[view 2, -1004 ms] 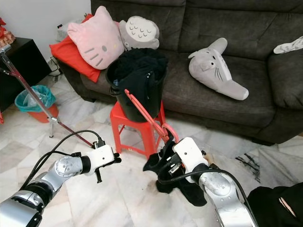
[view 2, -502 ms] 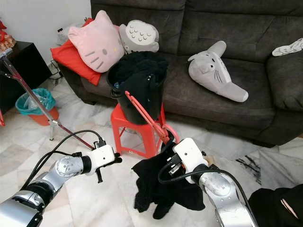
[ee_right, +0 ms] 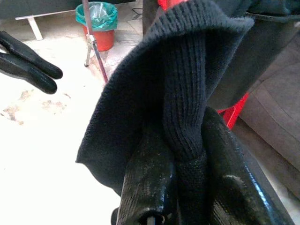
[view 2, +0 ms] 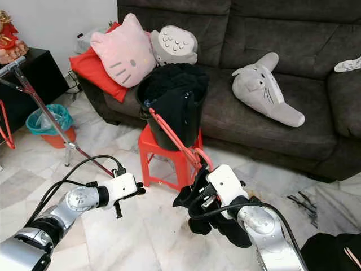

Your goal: Hang hanger

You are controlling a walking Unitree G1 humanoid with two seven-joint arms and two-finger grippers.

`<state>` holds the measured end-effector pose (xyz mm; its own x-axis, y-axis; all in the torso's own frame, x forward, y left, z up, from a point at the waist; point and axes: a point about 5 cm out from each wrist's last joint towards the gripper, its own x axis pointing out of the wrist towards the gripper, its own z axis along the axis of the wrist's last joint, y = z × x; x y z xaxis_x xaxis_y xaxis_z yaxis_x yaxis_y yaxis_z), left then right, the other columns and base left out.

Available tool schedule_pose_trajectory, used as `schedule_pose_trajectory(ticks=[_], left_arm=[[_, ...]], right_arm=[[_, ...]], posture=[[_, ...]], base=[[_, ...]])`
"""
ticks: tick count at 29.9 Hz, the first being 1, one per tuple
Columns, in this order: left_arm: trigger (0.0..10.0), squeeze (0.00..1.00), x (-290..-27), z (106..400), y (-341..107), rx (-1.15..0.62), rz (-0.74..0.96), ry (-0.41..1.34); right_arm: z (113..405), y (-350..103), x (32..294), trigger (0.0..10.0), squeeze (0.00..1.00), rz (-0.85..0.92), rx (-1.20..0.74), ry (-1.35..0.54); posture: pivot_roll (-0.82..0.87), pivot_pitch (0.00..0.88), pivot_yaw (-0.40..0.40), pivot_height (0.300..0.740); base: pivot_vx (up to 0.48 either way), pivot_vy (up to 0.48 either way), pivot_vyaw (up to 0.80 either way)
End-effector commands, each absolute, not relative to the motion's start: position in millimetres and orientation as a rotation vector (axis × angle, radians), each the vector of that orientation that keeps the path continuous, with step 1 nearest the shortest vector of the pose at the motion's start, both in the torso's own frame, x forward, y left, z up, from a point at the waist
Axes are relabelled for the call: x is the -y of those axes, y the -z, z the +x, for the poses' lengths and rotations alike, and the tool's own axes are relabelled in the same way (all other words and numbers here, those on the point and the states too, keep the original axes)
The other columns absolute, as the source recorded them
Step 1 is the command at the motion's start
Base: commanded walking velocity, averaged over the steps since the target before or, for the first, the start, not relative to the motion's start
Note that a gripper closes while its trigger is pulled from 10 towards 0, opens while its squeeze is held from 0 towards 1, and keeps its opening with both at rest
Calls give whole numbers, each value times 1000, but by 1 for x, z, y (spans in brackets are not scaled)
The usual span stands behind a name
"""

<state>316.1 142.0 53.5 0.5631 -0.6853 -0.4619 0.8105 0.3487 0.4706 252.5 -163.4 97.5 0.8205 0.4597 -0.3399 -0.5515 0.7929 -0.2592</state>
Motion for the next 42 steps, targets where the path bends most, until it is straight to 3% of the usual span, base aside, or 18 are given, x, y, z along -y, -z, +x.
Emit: schedule_pose_trajectory(ticks=[1,9,15,30,42], left_arm=[[10000,0,-144,314,-47,-237,741,951],[10000,0,-145,314,-47,-244,744,951],[10000,0,-143,313,-46,-248,768,962],[10000,0,-143,310,-43,-264,764,990],[10000,0,-151,299,-37,-389,708,1169]], right_arm=[[258,-105,160,10000,0,-364,-223,-574],[258,-105,161,10000,0,-369,-222,-577],[258,-105,160,10000,0,-370,-222,-583],[257,-103,160,10000,0,-367,-234,-604],[256,-97,169,10000,0,-382,-299,-677]], posture=[[-29,42,78,740],[-30,46,78,740],[-29,45,78,740],[-28,43,77,740],[-27,26,71,740]], base=[[0,0,800],[0,0,800],[0,450,800],[0,0,765],[0,0,36]])
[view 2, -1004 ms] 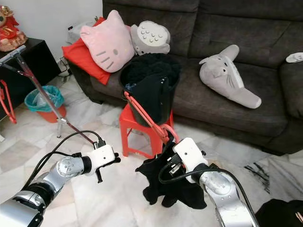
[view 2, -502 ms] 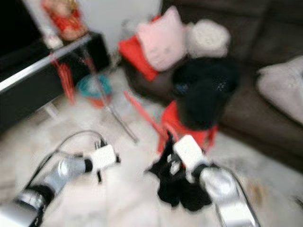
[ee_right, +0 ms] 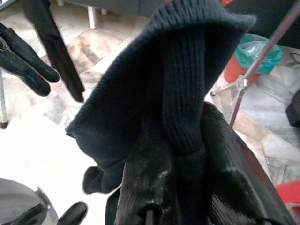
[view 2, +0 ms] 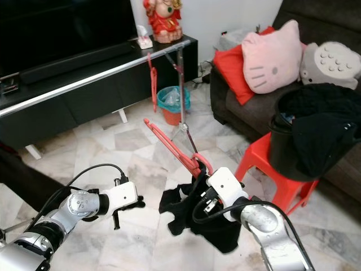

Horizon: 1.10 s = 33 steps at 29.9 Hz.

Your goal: Hang hanger

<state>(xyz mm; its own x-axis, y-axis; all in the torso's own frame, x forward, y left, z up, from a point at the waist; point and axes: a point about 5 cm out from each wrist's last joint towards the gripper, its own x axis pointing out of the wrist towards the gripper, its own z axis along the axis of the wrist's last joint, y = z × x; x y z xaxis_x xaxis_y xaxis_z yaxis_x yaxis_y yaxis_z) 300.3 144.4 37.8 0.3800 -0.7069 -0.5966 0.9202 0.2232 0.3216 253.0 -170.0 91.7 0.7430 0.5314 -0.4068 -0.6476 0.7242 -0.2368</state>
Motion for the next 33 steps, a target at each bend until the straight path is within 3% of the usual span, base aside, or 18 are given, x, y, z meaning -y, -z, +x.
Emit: schedule_pose_trajectory(ticks=[1,11,23,32,33], left_arm=[[10000,0,-151,298,-37,-399,713,1187],[10000,0,-156,288,-29,-508,684,1292],[10000,0,-140,298,-42,-399,483,1196],[10000,0,-135,306,-49,-354,427,1133],[10000,1000,-135,307,-49,-345,425,1115]], right_arm=[[256,-97,170,10000,0,-383,-303,-681],[271,-104,181,10000,0,-427,-305,-658],[282,-119,153,10000,0,-388,-226,-714],[285,-131,145,10000,0,-388,-194,-747],[285,-132,145,10000,0,-388,-193,-748]], posture=[[-27,26,71,740],[-22,27,64,740],[-14,43,67,740],[-19,60,69,740],[-18,62,68,740]], base=[[0,0,0],[0,0,0],[0,0,0],[0,0,0],[0,0,0]])
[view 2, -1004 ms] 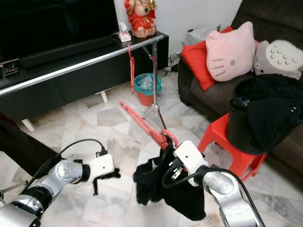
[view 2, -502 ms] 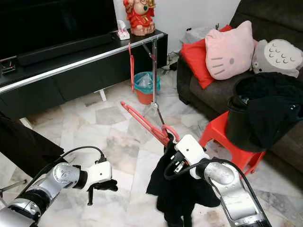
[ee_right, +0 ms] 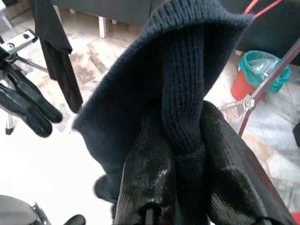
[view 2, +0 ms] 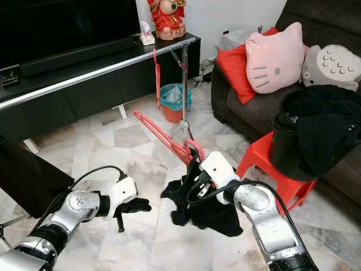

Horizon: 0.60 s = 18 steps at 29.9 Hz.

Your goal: Hang hanger

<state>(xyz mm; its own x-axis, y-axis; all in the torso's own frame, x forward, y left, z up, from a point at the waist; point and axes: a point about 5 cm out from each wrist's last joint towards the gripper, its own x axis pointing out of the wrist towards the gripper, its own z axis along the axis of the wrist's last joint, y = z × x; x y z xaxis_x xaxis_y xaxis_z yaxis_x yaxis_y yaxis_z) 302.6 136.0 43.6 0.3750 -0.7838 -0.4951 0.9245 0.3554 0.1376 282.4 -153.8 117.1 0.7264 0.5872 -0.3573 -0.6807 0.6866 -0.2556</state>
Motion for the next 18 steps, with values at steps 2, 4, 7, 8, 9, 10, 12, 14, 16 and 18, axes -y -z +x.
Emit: schedule_pose_trajectory(ticks=[2,4,7,8,9,10,12,14,16,18], left_arm=[[10000,1000,-134,309,-50,-334,415,1086],[10000,1000,-133,310,-51,-323,414,1078],[10000,1000,-132,310,-52,-318,412,1080],[10000,1000,-132,310,-52,-317,409,1081],[10000,1000,-132,310,-52,-316,407,1082],[10000,1000,-132,310,-52,-316,406,1083],[10000,1000,-131,310,-52,-316,406,1084],[10000,1000,-132,307,-50,-332,424,1121],[10000,1000,-132,305,-49,-339,424,1135],[10000,1000,-132,304,-48,-345,437,1147]], right_arm=[[285,-133,144,10000,0,-386,-193,-752],[284,-134,141,10000,0,-386,-192,-773],[283,-135,140,10000,0,-389,-193,-783],[283,-135,141,10000,0,-390,-194,-782],[283,-134,141,10000,0,-391,-196,-781],[283,-134,141,10000,0,-392,-198,-781],[283,-134,142,10000,0,-393,-198,-782],[283,-134,140,10000,0,-393,-200,-782],[284,-135,139,10000,0,-393,-198,-782],[285,-136,139,10000,0,-392,-197,-783]], posture=[[-18,63,68,740],[-21,65,67,740],[-21,64,66,740],[-23,65,66,740],[-23,65,65,740],[-20,63,64,740],[-20,63,64,740],[-21,63,64,740],[-21,63,64,740],[-19,61,63,740]], base=[[0,0,0],[0,0,0],[0,0,0],[0,0,0],[0,0,0],[0,0,0],[0,0,0],[0,0,0],[0,0,0],[0,0,0]])
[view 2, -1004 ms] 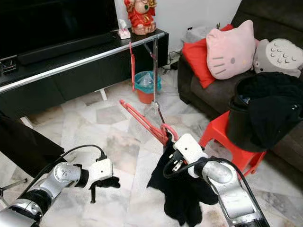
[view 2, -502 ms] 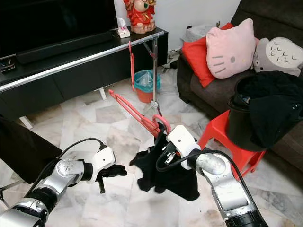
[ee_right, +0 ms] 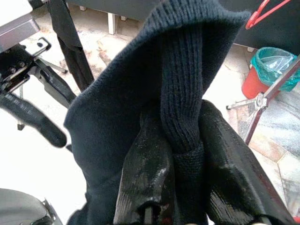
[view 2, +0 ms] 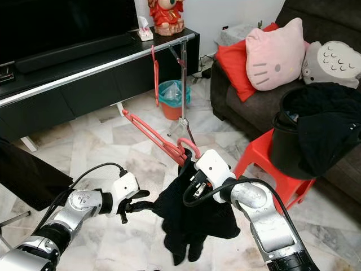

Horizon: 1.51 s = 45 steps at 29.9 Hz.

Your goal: Hang hanger

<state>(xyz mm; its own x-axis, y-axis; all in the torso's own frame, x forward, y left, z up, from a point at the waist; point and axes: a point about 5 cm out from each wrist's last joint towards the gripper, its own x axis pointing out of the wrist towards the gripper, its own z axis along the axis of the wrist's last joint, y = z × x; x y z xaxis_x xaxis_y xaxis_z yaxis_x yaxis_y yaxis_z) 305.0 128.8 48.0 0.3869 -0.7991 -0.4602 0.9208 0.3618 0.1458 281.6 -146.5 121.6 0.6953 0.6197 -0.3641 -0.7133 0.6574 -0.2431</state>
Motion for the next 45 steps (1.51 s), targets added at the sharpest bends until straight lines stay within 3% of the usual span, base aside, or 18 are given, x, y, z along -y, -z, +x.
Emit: schedule_pose_trajectory(ticks=[1,36,45], left_arm=[[10000,0,-132,303,-48,-353,427,1163],[10000,0,-128,298,-44,-400,420,1222],[10000,0,-125,298,-43,-390,429,1214]], right_arm=[[285,-136,138,10000,0,-392,-195,-782],[294,-151,126,10000,0,-350,-132,-774],[297,-163,111,10000,0,-286,-81,-789]], posture=[[-19,59,63,740],[-20,48,63,740],[-20,54,61,740]], base=[[0,0,0],[0,0,0],[0,0,0]])
